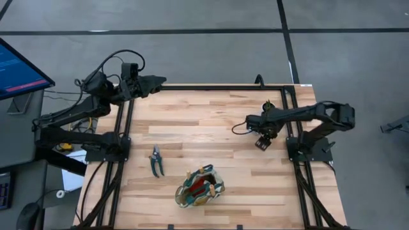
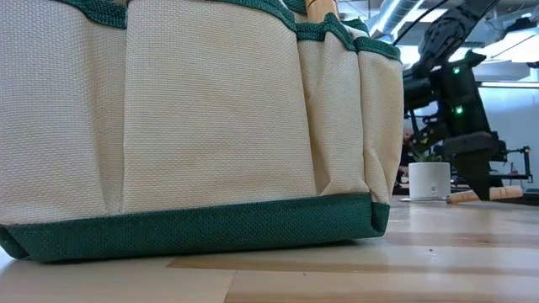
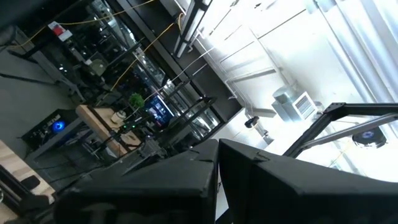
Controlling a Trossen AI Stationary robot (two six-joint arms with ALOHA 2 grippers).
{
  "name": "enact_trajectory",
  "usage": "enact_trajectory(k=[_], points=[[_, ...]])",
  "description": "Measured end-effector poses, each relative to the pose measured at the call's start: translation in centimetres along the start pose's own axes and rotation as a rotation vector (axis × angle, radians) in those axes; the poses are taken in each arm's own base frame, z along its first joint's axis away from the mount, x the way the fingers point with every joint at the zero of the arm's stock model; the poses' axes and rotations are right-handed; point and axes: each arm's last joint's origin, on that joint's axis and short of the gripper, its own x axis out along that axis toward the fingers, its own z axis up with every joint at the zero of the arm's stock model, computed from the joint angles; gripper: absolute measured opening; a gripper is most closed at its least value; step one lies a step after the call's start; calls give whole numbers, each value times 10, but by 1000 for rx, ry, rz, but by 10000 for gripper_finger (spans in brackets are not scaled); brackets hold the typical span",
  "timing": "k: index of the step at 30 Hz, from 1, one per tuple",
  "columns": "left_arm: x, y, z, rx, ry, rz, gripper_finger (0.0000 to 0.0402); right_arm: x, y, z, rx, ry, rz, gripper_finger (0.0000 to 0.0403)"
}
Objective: Pick & Place Garden tools in Gardening bag
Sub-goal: Put the brown trowel into the gardening bag pocket
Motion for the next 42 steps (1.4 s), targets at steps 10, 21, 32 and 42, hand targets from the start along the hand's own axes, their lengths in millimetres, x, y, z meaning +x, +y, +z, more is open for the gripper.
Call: enact_trajectory(k=[10,21,32,42], points=[[-2,-3,0,1,36,-39,2,-24,46,30,23,-17,465,205],[-4,-5,1,3,32,-43,2,-98,62,54,-203,-313,440,176],[-4,-6,0,4,71,-68,2,-66,31,44,84,-173,134,180],[-4,-6,-1,5,102,-88,2,-35,36,30,340,-159,54,246]])
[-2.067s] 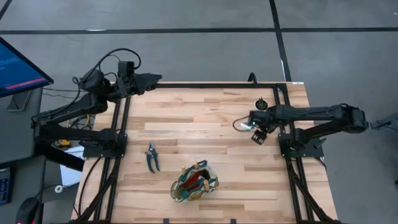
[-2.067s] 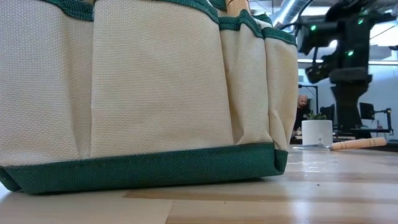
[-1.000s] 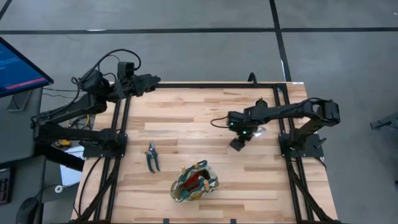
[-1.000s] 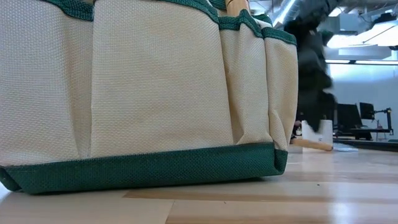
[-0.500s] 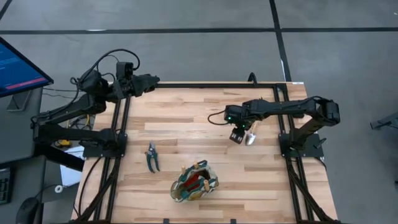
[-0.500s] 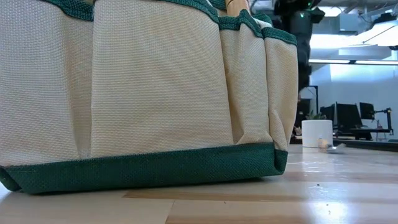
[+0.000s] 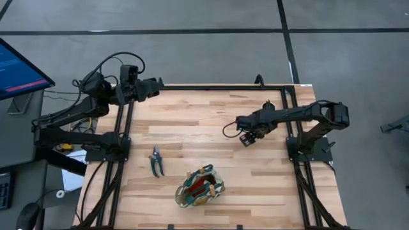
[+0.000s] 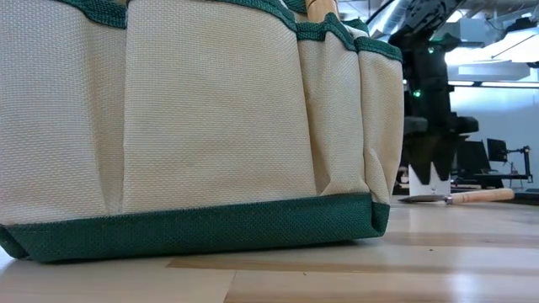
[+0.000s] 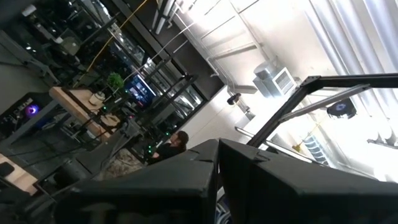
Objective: Pick & Place Garden tools in Gardening bag
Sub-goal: Put the brown trowel into the gardening bag pocket
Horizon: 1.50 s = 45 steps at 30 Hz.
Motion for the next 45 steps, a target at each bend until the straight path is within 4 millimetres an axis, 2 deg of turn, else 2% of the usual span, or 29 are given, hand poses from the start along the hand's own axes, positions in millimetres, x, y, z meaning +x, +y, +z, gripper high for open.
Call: enact_trajectory(k=[6,10,14,18,23,29,35,45], points=[[0,0,0,31,1,0,2,3,6,5,9,-76,53,242],[0,0,-1,30,19,-12,2,-3,6,0,-164,-72,73,234],[0,-1,-1,30,33,-21,2,-8,-10,-9,-225,10,-24,223],[0,-1,-1,30,40,-26,2,-18,-25,-11,-224,-31,-116,204],[0,-1,-1,30,42,-27,2,-28,-42,-15,-144,-42,-158,153],[0,-1,-1,30,42,-27,2,-5,-52,-31,-77,87,-168,60],[0,-1,-1,30,41,-27,2,10,-44,-47,-77,134,-100,4],[0,-1,-1,31,41,-27,2,8,-11,-44,-121,42,212,16]])
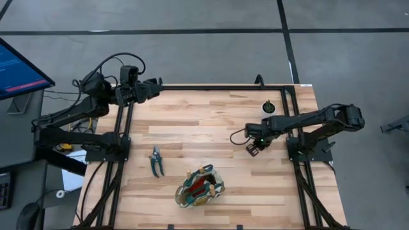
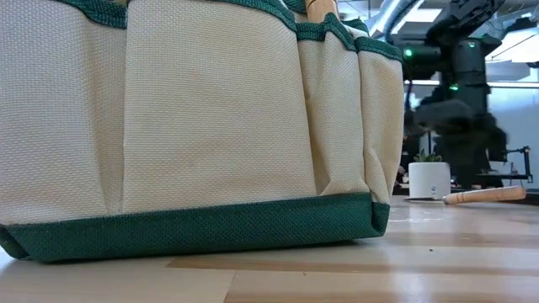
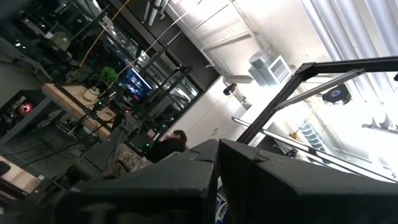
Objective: Pick & Place Garden tools in Gardening bag
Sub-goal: Put the brown trowel into the gardening bag pocket
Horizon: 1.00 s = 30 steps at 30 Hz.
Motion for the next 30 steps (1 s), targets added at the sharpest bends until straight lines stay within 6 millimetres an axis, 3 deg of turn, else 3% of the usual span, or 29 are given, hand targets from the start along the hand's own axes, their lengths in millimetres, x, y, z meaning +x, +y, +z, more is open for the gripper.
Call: enact_trajectory(k=[9,14,17,22,30], points=[[0,0,0,2,0,0,2,-42,21,22,-221,-185,128,1],[0,0,0,3,0,0,2,-62,18,27,-424,-177,39,4],[0,0,0,3,0,0,2,-67,7,30,-386,-111,-105,7],[0,0,0,3,0,0,2,-52,-15,27,-240,62,-338,6],[0,0,0,2,0,0,2,-10,-24,12,-227,187,-432,4]])
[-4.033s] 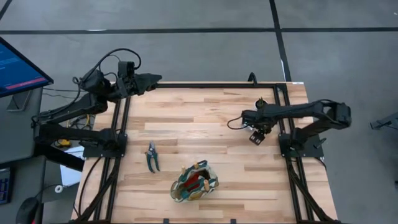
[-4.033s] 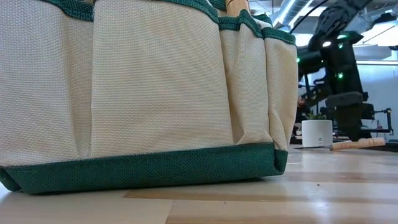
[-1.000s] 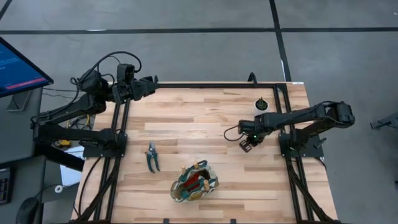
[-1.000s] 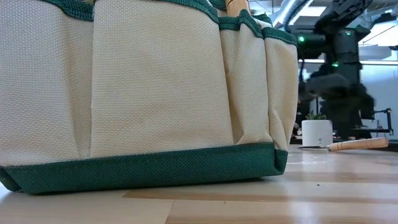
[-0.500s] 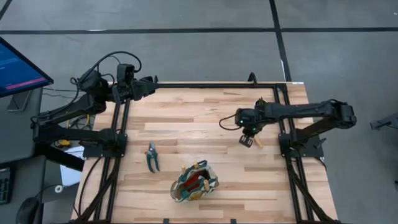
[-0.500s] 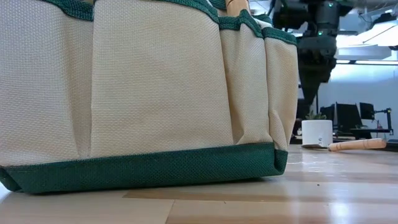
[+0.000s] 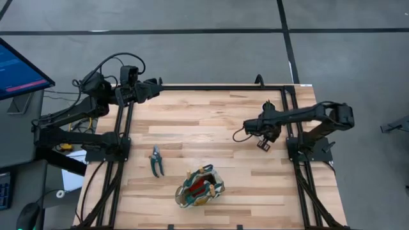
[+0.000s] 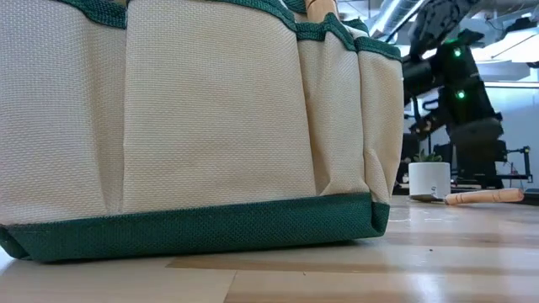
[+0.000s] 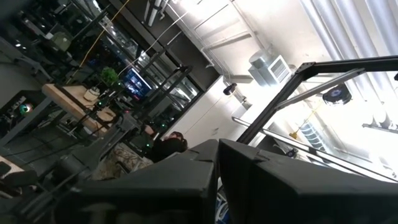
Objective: Pick & Place Garden tools in Gardening bag
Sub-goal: Put the brown trowel into the gardening bag pocket
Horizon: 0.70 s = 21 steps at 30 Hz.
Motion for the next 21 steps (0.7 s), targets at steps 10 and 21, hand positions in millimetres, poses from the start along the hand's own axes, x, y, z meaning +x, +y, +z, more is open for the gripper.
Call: enact_trajectory(k=[10,21], points=[[0,0,0,-2,0,0,2,6,27,5,-48,-67,264,2],[0,0,0,-3,0,0,2,-27,38,25,-171,-255,480,1]])
